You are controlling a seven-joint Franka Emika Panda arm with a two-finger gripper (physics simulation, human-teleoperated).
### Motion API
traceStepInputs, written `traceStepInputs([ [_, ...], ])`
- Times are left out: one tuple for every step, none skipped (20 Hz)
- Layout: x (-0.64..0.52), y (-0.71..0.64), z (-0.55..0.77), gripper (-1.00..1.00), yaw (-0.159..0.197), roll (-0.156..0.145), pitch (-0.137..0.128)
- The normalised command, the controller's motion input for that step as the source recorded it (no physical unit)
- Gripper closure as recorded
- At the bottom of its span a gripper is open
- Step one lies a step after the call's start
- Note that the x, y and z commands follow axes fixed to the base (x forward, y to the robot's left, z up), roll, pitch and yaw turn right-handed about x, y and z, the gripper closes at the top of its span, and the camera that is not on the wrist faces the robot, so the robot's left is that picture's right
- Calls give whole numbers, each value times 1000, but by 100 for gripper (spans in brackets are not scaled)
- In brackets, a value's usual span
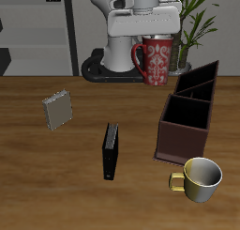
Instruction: Place the red mug into the left desk caddy's right compartment
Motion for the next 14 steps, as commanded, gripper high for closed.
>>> traceStepInputs([
  [363,166,-112,100,-67,-63,77],
  [244,231,-119,100,-6,-3,48],
  [241,230,-130,100,-4,-42,83],
  [216,260,-50,100,2,-61,34],
  [237,363,-58,100,7,93,67],
  [205,200,-18,100,-45,-90,30],
  [135,322,5,100,0,-69,-3],
  [183,409,-60,100,-15,19,30],
  [139,112,-52,100,-15,41,44],
  [183,422,-108,100,-53,-154,15],
  [136,559,-184,100,53,116,70],
  [86,-173,21,100,0,0,0],
  [80,258,-100,100,22,-153,21],
  [102,351,-58,100,7,93,-6],
])
